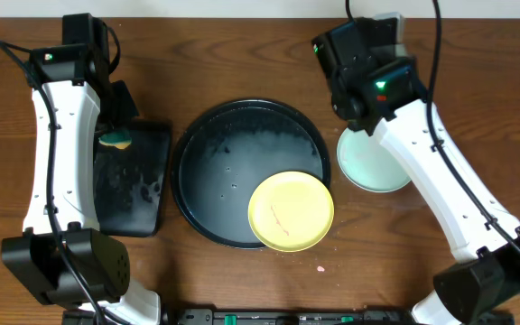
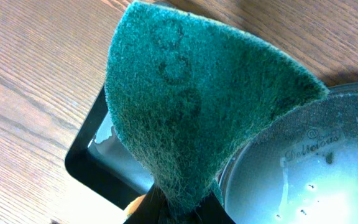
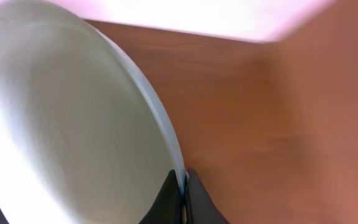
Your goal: Clean dirty plates on tray and stack at the side
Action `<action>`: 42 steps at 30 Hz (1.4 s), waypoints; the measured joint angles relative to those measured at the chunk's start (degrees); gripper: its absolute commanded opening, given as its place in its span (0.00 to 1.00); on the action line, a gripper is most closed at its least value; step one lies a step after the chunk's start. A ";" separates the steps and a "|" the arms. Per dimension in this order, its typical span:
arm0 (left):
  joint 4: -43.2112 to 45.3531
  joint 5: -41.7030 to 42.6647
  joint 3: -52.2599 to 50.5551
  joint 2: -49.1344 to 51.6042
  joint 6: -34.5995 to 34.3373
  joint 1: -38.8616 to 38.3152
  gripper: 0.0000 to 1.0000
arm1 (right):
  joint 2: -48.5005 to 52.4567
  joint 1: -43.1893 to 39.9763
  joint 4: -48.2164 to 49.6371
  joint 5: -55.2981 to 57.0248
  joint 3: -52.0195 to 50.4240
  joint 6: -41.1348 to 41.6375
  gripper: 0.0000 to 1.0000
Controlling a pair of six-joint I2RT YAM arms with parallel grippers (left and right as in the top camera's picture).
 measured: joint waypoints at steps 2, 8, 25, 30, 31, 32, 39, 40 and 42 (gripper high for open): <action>0.04 0.00 0.00 0.00 0.00 0.00 0.09 | 0.52 -0.70 5.05 -11.58 -0.33 0.04 0.01; 0.31 0.00 0.00 0.00 -0.07 0.00 0.09 | 9.18 -0.24 13.51 -34.58 -0.35 0.92 0.01; 0.33 0.00 0.00 0.00 -0.66 0.00 0.08 | 24.44 1.40 12.87 -57.22 -1.03 -0.68 0.74; 0.37 1.86 -0.11 0.00 -1.11 0.00 0.08 | 23.65 -0.44 -6.23 -57.86 5.20 -5.75 0.78; 0.46 2.54 -0.39 0.00 -1.31 0.00 0.08 | 23.19 -0.85 -7.72 -57.61 5.38 -6.27 0.78; 0.39 3.13 -0.83 0.00 -1.40 0.00 0.08 | 22.60 -1.60 -10.80 -57.59 6.16 -7.19 0.77; 2.05 4.81 -5.60 0.09 -1.70 -1.38 0.08 | 19.87 -5.40 -22.86 -56.57 4.11 -10.78 0.66; 2.27 5.03 -6.27 0.11 -1.70 -1.60 0.08 | 19.87 -5.27 -22.77 -56.57 2.78 -10.97 0.62; 2.71 5.42 -7.19 0.28 -1.70 -2.05 0.08 | 19.89 -4.92 -21.99 -56.54 -0.94 -11.54 0.56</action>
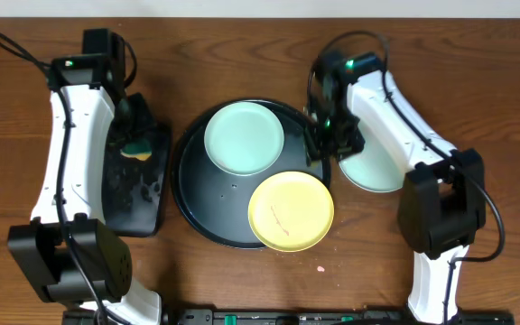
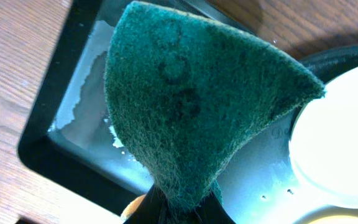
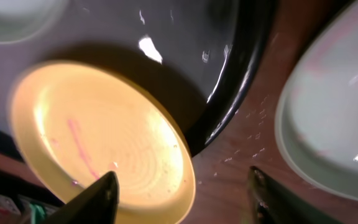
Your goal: Clean dirty plates on tray and stack at the side
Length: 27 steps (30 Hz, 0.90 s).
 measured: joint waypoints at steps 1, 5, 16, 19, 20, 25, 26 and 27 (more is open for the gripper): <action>0.04 0.11 -0.20 0.09 0.00 -0.13 0.08 | 0.00 0.33 0.57 0.00 -1.73 -0.15 0.54; 0.20 0.24 -0.39 0.13 0.00 -0.26 0.08 | 0.00 1.40 4.22 1.05 -8.20 -0.04 0.33; 0.22 0.24 -0.42 0.13 0.00 -0.26 0.08 | 0.00 3.17 8.72 2.10 -13.29 0.46 0.01; 0.22 0.55 -0.42 0.13 0.00 -0.33 0.08 | 0.00 4.94 11.67 1.36 -12.07 1.09 0.01; 0.20 0.83 -0.42 0.13 0.00 -0.44 0.07 | 0.00 6.01 13.79 1.31 -11.76 1.84 0.01; 0.66 1.99 -0.68 0.13 -0.09 -2.49 0.08 | 0.00 11.30 22.36 1.20 -11.69 7.82 0.01; 0.72 2.12 -0.83 0.13 -0.24 -3.19 0.07 | 0.04 12.31 22.91 1.60 -11.61 9.55 0.01; 0.83 2.19 -1.05 0.13 -0.55 -3.98 0.07 | 0.11 13.40 23.15 2.34 -11.58 11.19 0.01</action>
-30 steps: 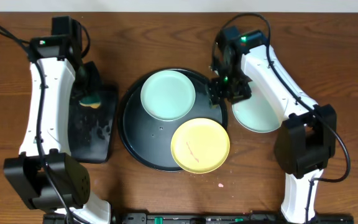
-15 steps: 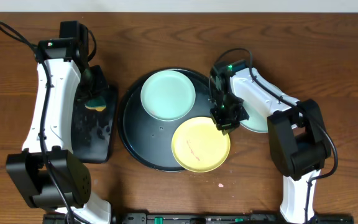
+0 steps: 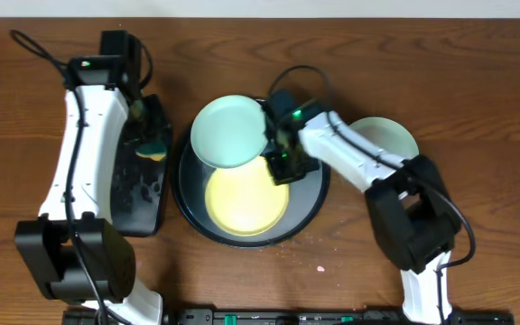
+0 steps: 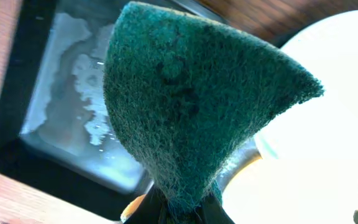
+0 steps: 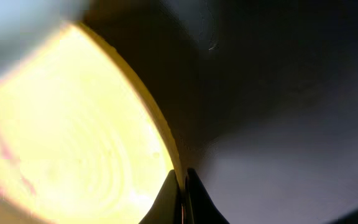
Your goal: Clean dirty plates on tray and stack at the side
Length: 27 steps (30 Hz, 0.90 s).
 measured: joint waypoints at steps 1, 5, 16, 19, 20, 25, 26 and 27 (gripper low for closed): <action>0.15 0.02 -0.28 0.00 -0.59 -0.85 0.07 | 0.13 1.03 -0.26 0.46 0.02 1.79 0.01; 1.03 0.17 -2.32 0.00 -3.26 -4.74 0.08 | 0.44 1.27 -0.22 0.92 0.02 4.48 0.01; 10.75 1.29 -19.47 0.04 -16.24 -20.68 0.08 | 0.44 1.07 -0.39 1.07 0.02 6.25 0.01; 12.33 1.97 -22.77 0.13 -18.38 -23.65 0.08 | 0.44 1.07 -0.42 1.07 0.02 6.25 0.01; 12.35 2.16 -23.23 0.11 -18.97 -24.39 0.07 | 0.44 1.07 -0.42 1.05 0.02 6.25 0.01; 12.66 2.56 -23.30 0.11 -19.12 -26.34 0.08 | 0.44 1.07 -0.42 1.05 0.02 6.25 0.01; 12.63 2.56 -23.30 0.11 -19.12 -26.58 0.08 | 0.44 1.07 -0.42 1.05 0.02 6.23 0.01; 12.66 2.56 -23.30 0.11 -19.12 -26.71 0.07 | 0.44 1.07 -0.39 1.03 0.02 6.21 0.01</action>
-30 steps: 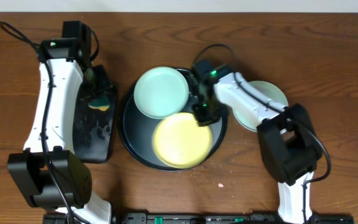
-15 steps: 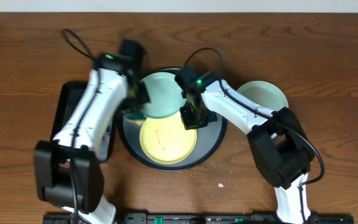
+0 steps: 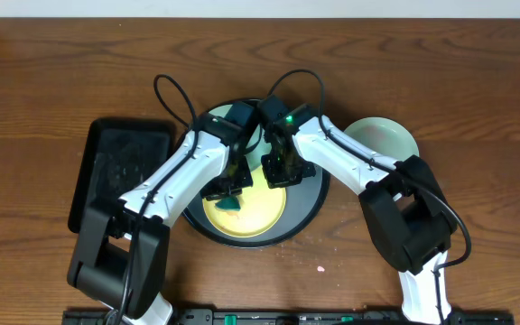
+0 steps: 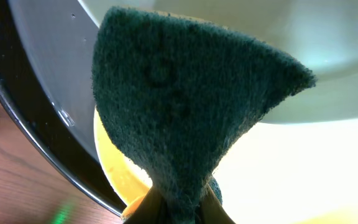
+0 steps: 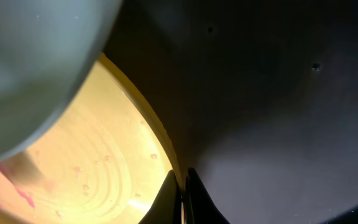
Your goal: Clean dirty plates on tray and stack at the side
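A yellow plate (image 3: 246, 215) with pink smears lies in the round dark tray (image 3: 310, 203). My right gripper (image 3: 278, 171) is shut on its rim, seen edge-on between the fingers in the right wrist view, right gripper (image 5: 183, 182). My left gripper (image 3: 228, 190) is shut on a green sponge (image 4: 185, 112), which hangs over the yellow plate (image 4: 291, 186); whether they touch cannot be told. A pale green plate (image 4: 278, 62) sits in the tray's far part, mostly under both arms. Another pale green plate (image 3: 386, 137) rests on the table to the right.
A black rectangular tray (image 3: 120, 171) with wet patches lies on the table to the left. Both arms cross over the round tray. Wood table (image 3: 477, 108) lies all around.
My left gripper with the sponge has moved from above the black rectangular tray to over the yellow plate in the round tray. The right gripper stays shut on the yellow plate's rim.
My right gripper first held a pale green plate by its rim at the right while the left held the sponge over the rectangular tray. Then a pale green plate lay in the round tray and the right gripper stood open. Then it gripped the yellow plate; now the sponge is over it.
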Action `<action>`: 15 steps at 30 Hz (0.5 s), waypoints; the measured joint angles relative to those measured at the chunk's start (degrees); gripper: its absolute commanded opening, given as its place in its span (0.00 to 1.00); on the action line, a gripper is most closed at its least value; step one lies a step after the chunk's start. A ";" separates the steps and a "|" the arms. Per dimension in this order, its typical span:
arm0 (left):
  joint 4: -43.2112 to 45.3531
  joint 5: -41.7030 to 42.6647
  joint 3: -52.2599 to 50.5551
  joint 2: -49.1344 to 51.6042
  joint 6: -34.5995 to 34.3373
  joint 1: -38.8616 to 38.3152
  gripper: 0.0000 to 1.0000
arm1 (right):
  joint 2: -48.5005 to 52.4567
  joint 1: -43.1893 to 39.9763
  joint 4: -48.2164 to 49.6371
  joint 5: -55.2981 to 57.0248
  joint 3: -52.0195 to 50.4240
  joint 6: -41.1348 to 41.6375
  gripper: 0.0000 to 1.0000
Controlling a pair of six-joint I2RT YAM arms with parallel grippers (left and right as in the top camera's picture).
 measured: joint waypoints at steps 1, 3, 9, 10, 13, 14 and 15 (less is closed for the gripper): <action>0.09 0.00 0.00 0.00 0.11 0.00 0.08 | 0.00 0.00 -0.02 0.00 0.00 0.00 0.05; 0.24 0.00 0.00 0.00 0.28 0.33 0.08 | 0.00 -0.02 -0.02 -0.15 0.00 -0.13 0.26; -0.46 0.20 0.87 -3.98 4.02 5.70 0.08 | 0.28 -1.92 -0.11 -1.51 2.51 -2.40 0.64; -0.46 0.17 1.27 -5.62 4.74 6.95 0.08 | 0.33 -2.49 0.46 -1.57 3.28 -2.82 0.65; -0.11 0.17 2.84 -11.93 6.34 11.32 0.08 | 0.33 -3.93 3.80 -1.77 5.27 -3.43 0.67; 0.07 0.17 3.28 -13.99 6.67 12.74 0.07 | 0.33 -4.48 5.95 -1.79 5.62 -3.54 0.66; 0.09 0.15 3.65 -15.96 6.88 14.27 0.07 | 0.33 -4.87 7.54 -1.75 5.90 -3.56 0.65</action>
